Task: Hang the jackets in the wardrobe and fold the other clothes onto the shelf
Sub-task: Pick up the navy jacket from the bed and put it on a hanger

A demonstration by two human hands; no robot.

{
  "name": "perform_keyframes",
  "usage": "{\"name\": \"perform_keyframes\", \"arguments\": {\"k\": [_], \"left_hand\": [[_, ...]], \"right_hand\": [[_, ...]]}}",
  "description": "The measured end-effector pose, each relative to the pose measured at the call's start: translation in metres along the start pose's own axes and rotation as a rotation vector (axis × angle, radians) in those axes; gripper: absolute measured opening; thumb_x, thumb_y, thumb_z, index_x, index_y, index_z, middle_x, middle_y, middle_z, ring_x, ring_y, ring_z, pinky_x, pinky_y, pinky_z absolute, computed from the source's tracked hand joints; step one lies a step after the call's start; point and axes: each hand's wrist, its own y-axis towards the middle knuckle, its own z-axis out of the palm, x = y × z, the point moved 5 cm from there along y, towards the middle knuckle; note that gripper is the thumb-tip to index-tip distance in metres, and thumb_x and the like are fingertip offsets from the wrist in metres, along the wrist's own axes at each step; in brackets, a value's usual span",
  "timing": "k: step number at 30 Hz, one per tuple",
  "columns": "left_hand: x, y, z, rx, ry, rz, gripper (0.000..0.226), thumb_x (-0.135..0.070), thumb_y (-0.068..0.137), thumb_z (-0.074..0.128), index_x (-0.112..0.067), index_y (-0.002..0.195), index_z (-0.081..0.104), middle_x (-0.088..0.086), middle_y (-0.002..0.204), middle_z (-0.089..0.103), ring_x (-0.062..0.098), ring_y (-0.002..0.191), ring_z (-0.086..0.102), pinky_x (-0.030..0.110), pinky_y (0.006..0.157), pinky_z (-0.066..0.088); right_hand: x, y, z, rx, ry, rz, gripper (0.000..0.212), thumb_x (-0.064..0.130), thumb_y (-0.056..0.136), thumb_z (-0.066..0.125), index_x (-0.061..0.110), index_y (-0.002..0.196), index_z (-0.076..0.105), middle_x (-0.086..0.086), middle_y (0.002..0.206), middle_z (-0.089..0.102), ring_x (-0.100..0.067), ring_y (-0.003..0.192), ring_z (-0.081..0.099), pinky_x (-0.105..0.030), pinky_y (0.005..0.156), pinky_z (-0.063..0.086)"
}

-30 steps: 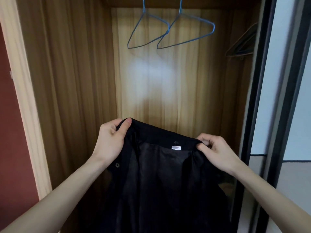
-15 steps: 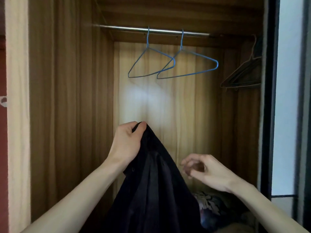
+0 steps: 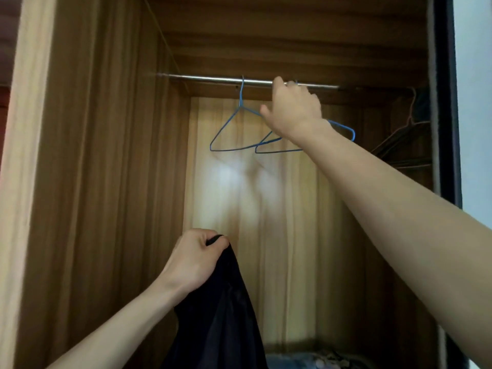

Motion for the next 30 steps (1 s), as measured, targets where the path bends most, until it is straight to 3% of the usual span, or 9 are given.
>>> {"name": "perform_keyframes", "arguments": {"k": [5,8,10,17,26,28,30], "left_hand": [[0.008,0.001,-0.004,-0.013,0.027,-0.015,0.049,-0.024,0.104,0.060,0.004,0.064,0.054,0.002,0.056,0.051,0.015,0.052,0.054,0.028,0.055,0.043],[0.010,0.003,-0.010,-0.010,0.032,-0.014,0.048,-0.027,0.104,0.060,0.012,0.077,0.060,0.007,0.063,0.056,0.021,0.058,0.060,0.033,0.060,0.049],[0.010,0.002,-0.012,-0.022,0.046,-0.018,0.048,-0.026,0.104,0.060,0.013,0.076,0.059,0.008,0.063,0.055,0.021,0.058,0.059,0.033,0.059,0.049],[0.013,-0.006,-0.014,-0.063,0.072,-0.064,0.048,-0.026,0.104,0.061,0.016,0.081,0.060,0.010,0.066,0.058,0.022,0.061,0.061,0.035,0.060,0.050],[0.008,-0.009,-0.019,-0.073,0.102,-0.094,0.046,-0.026,0.104,0.061,0.013,0.081,0.061,0.012,0.066,0.061,0.023,0.060,0.062,0.032,0.060,0.051],[0.009,-0.008,-0.019,-0.075,0.102,-0.093,0.046,-0.026,0.104,0.061,0.012,0.080,0.060,0.011,0.065,0.060,0.022,0.060,0.062,0.033,0.061,0.050],[0.009,-0.007,-0.020,-0.078,0.106,-0.083,0.046,-0.026,0.105,0.060,0.011,0.078,0.060,0.009,0.063,0.060,0.020,0.059,0.061,0.032,0.060,0.050]], "right_hand": [[0.009,0.021,0.043,0.293,-0.071,0.049,0.031,0.017,0.101,0.054,0.011,0.131,0.058,-0.013,0.136,0.061,-0.034,0.125,0.060,-0.039,0.086,0.044],[0.008,0.024,0.064,0.294,-0.006,0.073,0.022,0.001,0.096,0.053,0.011,0.114,0.062,-0.013,0.127,0.067,-0.034,0.116,0.065,-0.039,0.083,0.048],[0.005,0.027,0.074,0.242,0.096,0.118,0.029,-0.002,0.097,0.053,0.006,0.123,0.063,-0.017,0.132,0.064,-0.039,0.121,0.062,-0.041,0.088,0.050],[-0.014,0.037,0.104,0.110,0.387,0.189,0.029,0.008,0.100,0.056,0.002,0.127,0.063,-0.023,0.137,0.059,-0.042,0.124,0.060,-0.042,0.100,0.053],[-0.027,0.030,0.143,0.053,0.668,0.264,0.033,0.019,0.099,0.045,0.005,0.112,0.072,-0.022,0.105,0.072,-0.040,0.094,0.072,-0.051,0.083,0.062],[-0.030,0.029,0.141,0.041,0.682,0.261,0.035,0.021,0.099,0.044,0.005,0.111,0.072,-0.021,0.102,0.072,-0.038,0.092,0.072,-0.049,0.082,0.062],[-0.032,0.027,0.134,0.008,0.722,0.271,0.035,0.021,0.101,0.041,0.005,0.111,0.070,-0.020,0.100,0.072,-0.032,0.085,0.070,-0.042,0.070,0.062]]}}
